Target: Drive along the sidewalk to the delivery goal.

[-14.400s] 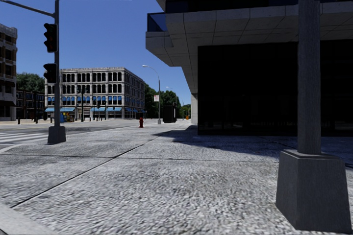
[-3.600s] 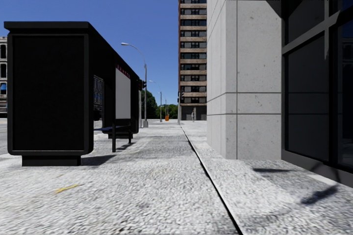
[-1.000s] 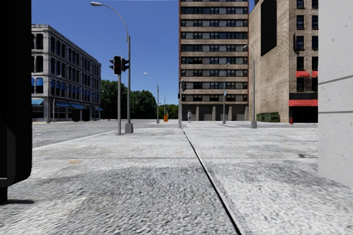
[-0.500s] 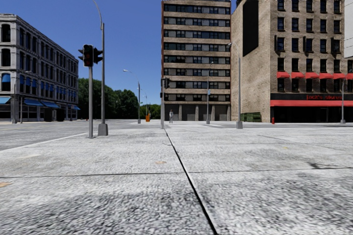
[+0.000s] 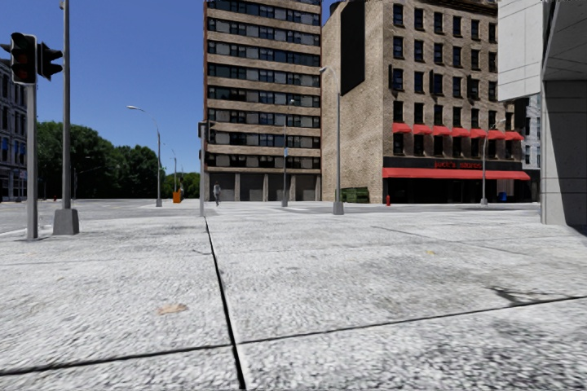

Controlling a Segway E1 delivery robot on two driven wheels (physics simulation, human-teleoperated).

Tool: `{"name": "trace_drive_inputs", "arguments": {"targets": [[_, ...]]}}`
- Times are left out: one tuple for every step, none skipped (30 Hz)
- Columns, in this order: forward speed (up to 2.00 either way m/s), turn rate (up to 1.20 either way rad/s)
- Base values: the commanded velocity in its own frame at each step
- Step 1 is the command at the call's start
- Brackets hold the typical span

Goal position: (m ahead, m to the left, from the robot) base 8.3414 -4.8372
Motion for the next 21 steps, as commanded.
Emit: {"name": "trace_drive_inputs", "arguments": {"targets": [[2.00, -0.50], [2.00, -0.50], [2.00, -0.50], [2.00, -0.50], [2.00, -0.50], [2.00, -0.50], [2.00, -0.50], [2.00, -0.50], [2.00, -0.50], [2.00, -0.50], [2.00, -0.50], [2.00, -0.50], [2.00, -0.50], [2.00, -0.50], [2.00, -0.50], [2.00, -0.50], [2.00, -0.50], [2.00, -0.50], [2.00, -0.50], [2.00, -0.50], [2.00, -0.50]]}}
